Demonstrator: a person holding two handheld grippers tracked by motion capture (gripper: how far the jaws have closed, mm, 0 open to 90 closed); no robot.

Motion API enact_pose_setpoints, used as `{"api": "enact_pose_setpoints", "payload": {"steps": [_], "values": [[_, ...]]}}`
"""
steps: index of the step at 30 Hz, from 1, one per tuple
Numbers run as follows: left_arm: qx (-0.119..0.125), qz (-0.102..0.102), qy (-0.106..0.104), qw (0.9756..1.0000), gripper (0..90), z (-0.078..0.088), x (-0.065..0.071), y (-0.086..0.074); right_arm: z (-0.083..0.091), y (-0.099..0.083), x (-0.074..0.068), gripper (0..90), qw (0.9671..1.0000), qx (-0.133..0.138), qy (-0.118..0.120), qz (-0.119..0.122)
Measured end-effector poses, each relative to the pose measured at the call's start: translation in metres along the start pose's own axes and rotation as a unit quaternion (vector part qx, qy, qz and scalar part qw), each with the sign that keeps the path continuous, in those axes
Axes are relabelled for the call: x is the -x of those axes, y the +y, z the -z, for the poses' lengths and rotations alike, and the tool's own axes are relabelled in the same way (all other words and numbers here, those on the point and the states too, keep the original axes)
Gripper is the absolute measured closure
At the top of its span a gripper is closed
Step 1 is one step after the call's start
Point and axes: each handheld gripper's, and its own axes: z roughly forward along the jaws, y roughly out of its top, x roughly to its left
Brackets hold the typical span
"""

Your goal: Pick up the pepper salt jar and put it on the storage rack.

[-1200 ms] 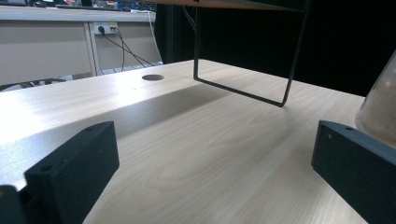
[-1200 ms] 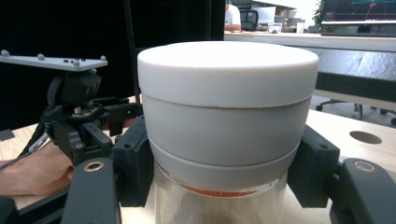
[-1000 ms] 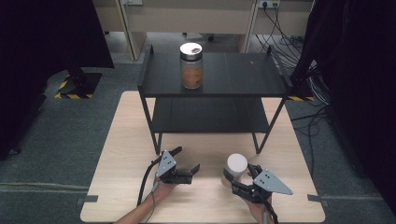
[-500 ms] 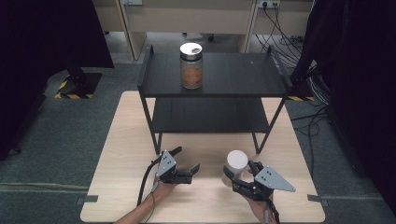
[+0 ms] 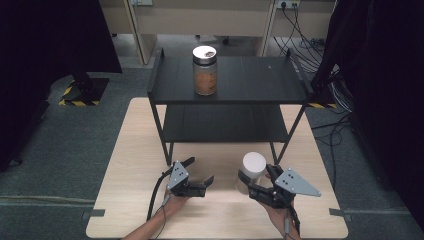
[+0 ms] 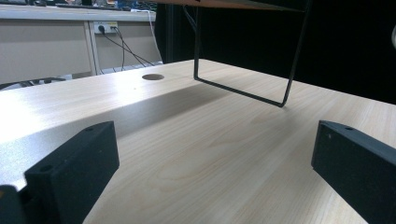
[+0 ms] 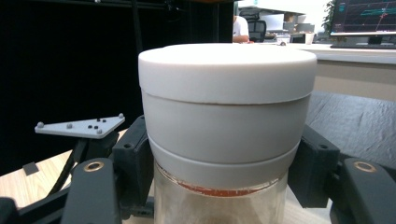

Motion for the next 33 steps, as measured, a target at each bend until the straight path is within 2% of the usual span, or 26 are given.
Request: {"api": "enact_pose_setpoints", "payload": {"steps": [9,19,23,33], "values": [[0.000,0.000,0.000,1.0000,0.3,0.000,0.000,0.000,0.000,0.022,0.005,35.6,1.0000,0.003,0.000,-0.001],[0.000,0.000,0.000,1.0000,0.3,0.000,0.000,0.000,-0.003,0.046,0.010,35.6,0.9999,0.009,0.011,-0.004],[0.000,0.000,0.000,1.0000,0.3,0.000,0.000,0.000,-0.004,0.055,0.009,35.5,0.9999,0.011,0.007,0.005],[0.001,0.001,0.000,1.0000,0.3,0.000,0.000,0.000,-0.005,0.080,0.013,35.6,0.9998,0.016,0.007,0.010]]}}
